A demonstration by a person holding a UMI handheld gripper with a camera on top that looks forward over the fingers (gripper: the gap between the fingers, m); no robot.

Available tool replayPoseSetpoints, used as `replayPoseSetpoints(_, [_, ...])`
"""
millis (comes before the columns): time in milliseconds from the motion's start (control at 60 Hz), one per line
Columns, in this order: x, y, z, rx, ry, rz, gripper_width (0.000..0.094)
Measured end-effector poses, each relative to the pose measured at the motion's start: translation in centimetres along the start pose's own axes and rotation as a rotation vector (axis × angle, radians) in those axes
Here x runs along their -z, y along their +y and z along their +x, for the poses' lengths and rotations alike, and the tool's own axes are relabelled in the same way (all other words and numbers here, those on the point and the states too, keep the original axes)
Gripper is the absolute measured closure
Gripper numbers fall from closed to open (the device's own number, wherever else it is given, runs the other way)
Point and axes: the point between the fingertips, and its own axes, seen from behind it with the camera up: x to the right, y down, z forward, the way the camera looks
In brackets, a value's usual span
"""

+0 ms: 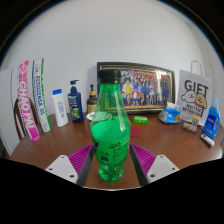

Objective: Pour water

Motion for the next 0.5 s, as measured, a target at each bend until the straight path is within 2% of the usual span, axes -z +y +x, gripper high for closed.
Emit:
replayPoseSetpoints(83, [-0.9, 0.2, -0.1, 0.019, 0.01, 0.017, 0.0405])
replayPoseSetpoints(117, [-1.0, 0.0, -0.1, 0.02, 0.011, 0.034, 0.0409])
replayPoseSetpoints(267, [-1.0, -0.4, -0.1, 0.051, 0.024, 0.066, 0.0558])
replayPoseSetpoints(300, [-0.9, -0.5, -0.3, 0.063, 0.026, 0.067, 0.0559])
replayPoseSetpoints(317, [-0.9, -0.6, -0.4, 0.07, 0.024, 0.068, 0.0589])
replayPoseSetpoints(500, [-0.3, -4.8, 1.3, 0.154, 0.097, 0.075, 0.0592])
